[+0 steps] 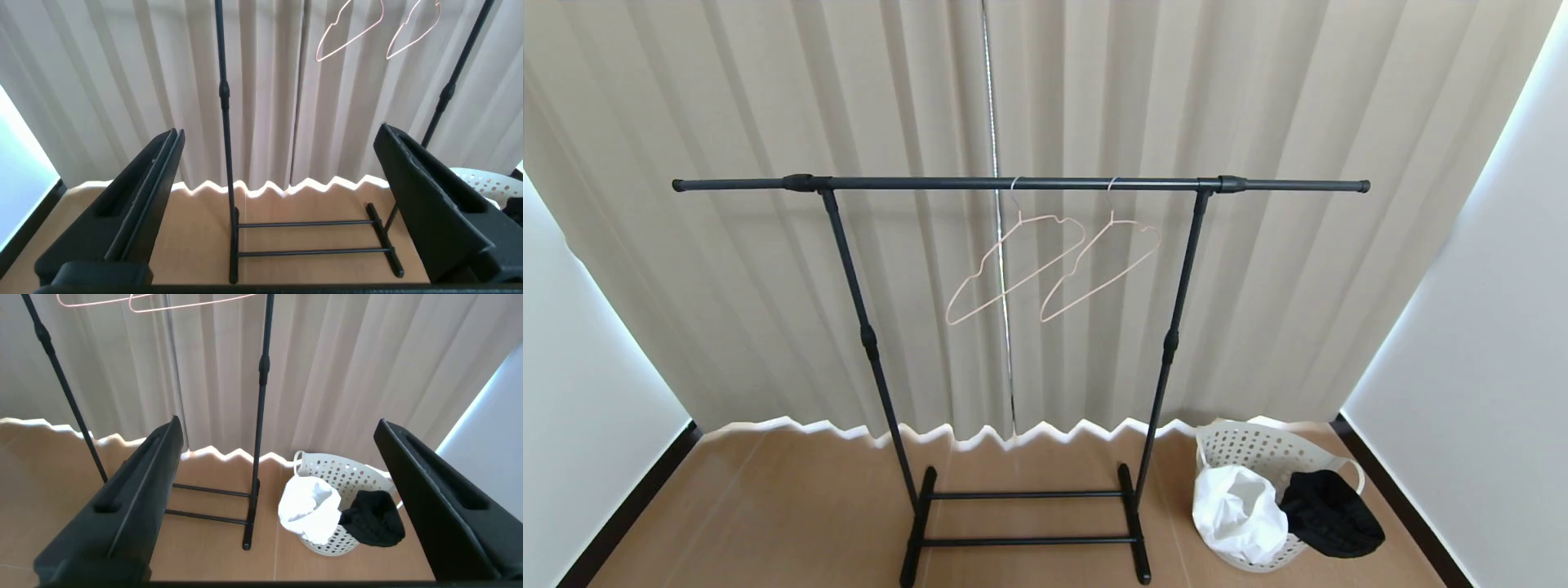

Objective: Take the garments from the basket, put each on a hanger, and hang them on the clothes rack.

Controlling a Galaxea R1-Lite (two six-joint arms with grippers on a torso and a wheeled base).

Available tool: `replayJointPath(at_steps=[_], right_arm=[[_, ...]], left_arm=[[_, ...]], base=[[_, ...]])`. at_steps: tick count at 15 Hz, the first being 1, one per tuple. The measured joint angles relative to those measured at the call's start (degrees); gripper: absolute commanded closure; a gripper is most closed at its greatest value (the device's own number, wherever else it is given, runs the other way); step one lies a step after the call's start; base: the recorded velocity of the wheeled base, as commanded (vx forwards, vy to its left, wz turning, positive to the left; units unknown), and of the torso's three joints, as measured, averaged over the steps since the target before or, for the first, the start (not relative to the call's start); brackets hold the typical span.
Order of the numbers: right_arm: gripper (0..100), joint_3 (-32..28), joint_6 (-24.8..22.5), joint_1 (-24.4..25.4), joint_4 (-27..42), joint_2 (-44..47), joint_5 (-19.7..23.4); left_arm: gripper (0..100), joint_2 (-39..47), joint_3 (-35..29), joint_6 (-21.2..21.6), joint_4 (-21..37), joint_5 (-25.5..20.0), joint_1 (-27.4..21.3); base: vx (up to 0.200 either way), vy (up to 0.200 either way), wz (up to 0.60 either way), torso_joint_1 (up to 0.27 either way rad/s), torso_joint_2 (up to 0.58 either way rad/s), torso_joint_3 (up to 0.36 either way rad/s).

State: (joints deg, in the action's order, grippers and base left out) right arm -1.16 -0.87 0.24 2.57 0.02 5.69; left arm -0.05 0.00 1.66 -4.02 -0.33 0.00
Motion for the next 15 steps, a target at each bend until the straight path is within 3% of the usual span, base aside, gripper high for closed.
replayJointPath(at_steps=[7, 15], right_arm=[[0, 0.0, 0.0, 0.0, 0.0, 0.0, 0.1], [0, -0.1, 0.1, 0.0, 0.0, 0.0, 0.3]], left_arm=[[0, 0.0, 0.0, 0.3, 0.0, -0.1, 0.0], [0, 0.0, 0.0, 0.1, 0.0, -0.1, 0.0]], base=[[0.000, 0.000, 0.00, -0.011, 0.02, 0.013], [0.000, 0.000, 0.00, -0.142, 0.34, 0.188]])
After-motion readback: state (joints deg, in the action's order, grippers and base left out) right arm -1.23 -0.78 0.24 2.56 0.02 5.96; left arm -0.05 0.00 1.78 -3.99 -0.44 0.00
